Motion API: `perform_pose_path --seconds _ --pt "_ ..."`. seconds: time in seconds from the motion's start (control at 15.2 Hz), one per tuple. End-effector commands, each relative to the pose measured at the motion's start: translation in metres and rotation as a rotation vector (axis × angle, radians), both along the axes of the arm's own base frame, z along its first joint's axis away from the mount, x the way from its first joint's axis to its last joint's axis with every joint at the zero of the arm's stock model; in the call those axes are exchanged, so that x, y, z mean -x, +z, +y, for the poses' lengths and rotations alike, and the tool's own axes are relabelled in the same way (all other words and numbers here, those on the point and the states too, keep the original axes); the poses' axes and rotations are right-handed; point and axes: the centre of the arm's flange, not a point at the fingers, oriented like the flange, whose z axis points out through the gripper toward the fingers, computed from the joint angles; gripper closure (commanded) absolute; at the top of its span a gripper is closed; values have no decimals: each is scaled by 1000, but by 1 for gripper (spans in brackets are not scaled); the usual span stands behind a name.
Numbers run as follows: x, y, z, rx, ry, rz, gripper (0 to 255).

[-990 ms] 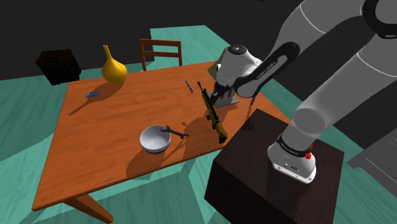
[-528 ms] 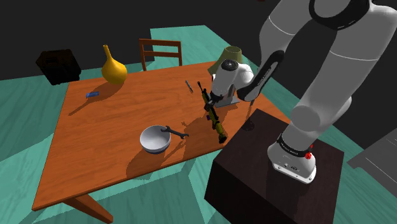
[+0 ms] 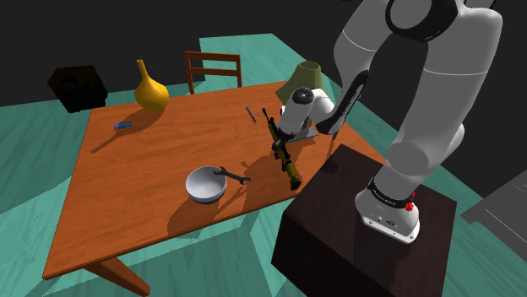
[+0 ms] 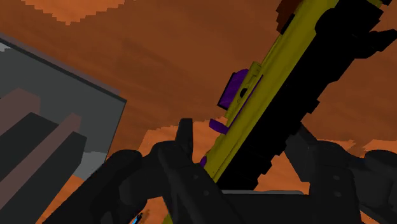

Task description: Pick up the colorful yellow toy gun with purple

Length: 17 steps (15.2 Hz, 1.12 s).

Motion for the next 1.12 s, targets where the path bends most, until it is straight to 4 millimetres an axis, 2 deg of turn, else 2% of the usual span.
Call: perform_pose_path --seconds 0.0,0.53,1.06 --pt "0 -1 0 0 0 0 255" --pt "0 -1 1 0 0 0 255" --pt "0 42 1 0 0 0 255"
